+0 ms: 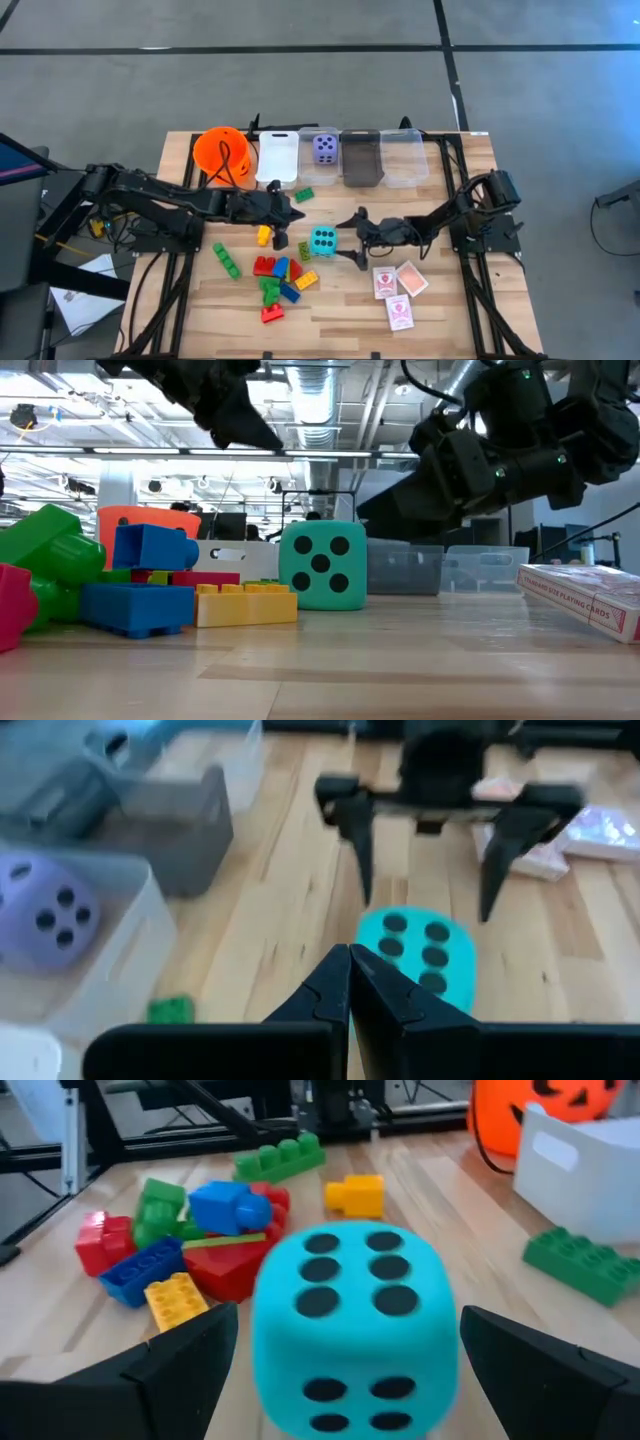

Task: Pick & Place Toys
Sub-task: Put the blue dice into the left transparent bin

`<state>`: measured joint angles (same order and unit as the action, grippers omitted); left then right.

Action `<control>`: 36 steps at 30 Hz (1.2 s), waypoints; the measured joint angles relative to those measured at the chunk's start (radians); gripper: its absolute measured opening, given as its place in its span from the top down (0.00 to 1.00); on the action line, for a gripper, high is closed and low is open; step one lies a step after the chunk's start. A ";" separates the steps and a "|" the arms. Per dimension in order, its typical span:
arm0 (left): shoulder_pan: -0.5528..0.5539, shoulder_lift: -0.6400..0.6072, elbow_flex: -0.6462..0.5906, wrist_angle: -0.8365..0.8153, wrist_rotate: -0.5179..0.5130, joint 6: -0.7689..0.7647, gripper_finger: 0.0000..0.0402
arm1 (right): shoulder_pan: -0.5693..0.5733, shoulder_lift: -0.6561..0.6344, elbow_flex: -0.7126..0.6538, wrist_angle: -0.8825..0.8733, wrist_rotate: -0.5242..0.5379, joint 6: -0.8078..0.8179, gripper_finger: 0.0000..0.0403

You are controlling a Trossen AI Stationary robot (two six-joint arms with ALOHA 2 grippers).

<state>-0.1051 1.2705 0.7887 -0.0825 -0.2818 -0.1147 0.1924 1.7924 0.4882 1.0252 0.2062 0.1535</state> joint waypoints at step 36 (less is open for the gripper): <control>-0.005 0.275 0.000 0.238 0.181 -0.094 1.00 | -0.005 -0.002 0.030 -0.069 0.031 -0.003 0.07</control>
<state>-0.1097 1.5456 0.7891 0.1556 -0.1005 -0.2088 0.1871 1.7908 0.5179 0.9565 0.2375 0.1501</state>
